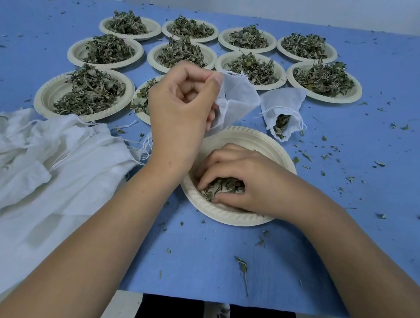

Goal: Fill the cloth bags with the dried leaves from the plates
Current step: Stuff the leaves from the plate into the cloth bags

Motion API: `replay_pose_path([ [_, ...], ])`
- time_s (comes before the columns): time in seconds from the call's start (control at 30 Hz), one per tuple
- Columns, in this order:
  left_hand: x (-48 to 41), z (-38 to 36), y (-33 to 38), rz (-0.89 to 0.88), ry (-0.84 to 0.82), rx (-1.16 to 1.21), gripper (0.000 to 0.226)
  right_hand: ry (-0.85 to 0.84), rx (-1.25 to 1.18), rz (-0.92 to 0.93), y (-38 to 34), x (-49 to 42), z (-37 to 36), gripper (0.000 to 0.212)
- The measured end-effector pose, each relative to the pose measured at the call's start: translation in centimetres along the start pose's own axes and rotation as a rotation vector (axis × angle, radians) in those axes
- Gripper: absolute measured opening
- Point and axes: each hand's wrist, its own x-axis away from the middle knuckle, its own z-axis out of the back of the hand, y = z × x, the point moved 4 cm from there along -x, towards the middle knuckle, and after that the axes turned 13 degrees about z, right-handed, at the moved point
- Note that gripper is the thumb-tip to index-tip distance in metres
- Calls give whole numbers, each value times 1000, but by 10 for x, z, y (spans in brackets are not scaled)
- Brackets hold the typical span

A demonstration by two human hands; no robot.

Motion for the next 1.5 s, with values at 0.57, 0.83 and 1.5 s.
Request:
replay_pose_path([
  [0.57, 5, -6, -2, -32, -115, -125, 18, 712, -459, 30, 3, 23, 47, 18],
  [0.83, 12, -16, -5, -37, -214, -180, 18, 1032, -373, -84, 13, 28, 49, 18],
  [1.5, 16, -19, -2, -62, -274, -176, 17, 788, 219, -19, 3, 22, 43, 17],
])
